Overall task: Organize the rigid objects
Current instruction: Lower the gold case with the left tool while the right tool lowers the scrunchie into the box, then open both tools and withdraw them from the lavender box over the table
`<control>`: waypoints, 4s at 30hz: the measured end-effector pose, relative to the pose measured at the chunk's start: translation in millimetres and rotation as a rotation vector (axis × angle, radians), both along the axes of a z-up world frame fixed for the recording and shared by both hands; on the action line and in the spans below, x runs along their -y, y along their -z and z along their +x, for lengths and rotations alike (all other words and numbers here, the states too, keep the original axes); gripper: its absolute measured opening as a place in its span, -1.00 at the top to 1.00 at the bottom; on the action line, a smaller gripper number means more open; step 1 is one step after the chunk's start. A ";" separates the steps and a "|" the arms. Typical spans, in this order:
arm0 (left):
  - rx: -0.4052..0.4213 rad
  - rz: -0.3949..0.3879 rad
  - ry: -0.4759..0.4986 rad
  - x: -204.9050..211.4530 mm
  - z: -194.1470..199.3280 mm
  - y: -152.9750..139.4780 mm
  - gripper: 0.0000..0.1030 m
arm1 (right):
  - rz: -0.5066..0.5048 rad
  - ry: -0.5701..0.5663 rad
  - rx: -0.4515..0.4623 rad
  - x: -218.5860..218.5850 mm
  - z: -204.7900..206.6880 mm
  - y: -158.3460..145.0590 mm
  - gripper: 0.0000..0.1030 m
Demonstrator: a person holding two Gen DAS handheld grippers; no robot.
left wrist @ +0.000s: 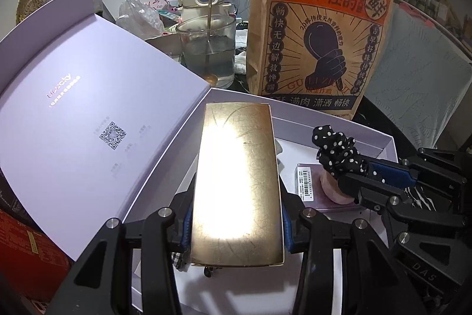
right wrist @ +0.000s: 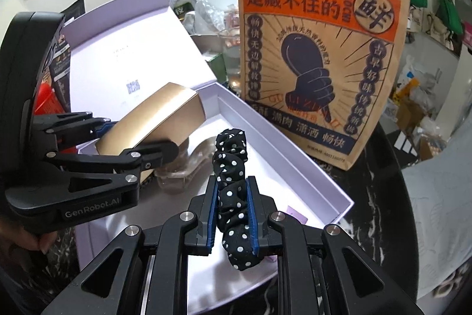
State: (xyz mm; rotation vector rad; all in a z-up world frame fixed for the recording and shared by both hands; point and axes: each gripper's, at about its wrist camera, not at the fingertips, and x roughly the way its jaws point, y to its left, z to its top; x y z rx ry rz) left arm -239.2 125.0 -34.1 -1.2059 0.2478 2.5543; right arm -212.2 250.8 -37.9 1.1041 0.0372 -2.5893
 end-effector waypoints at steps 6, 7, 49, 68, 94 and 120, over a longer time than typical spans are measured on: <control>-0.037 -0.069 0.000 -11.3 3.5 4.1 0.15 | 0.003 0.003 0.019 1.4 -4.5 11.9 0.63; -0.038 -0.075 0.003 -13.1 4.1 5.0 0.15 | 0.002 0.003 0.010 1.7 -4.3 11.9 0.63; 0.011 -0.076 -0.033 -16.2 2.7 -7.0 -0.40 | 0.025 0.096 0.027 -15.0 5.7 -3.1 0.26; -0.011 -0.006 -0.012 -14.9 25.9 -34.0 -0.40 | 0.101 0.168 -0.006 -20.6 36.1 -37.6 0.26; -0.161 0.017 -0.084 34.6 104.2 -107.6 -0.91 | 0.136 0.140 -0.235 14.8 124.2 -116.9 -0.38; -0.173 0.055 -0.157 88.5 180.7 -107.0 -1.00 | 0.085 0.047 -0.270 57.8 193.6 -110.7 -0.49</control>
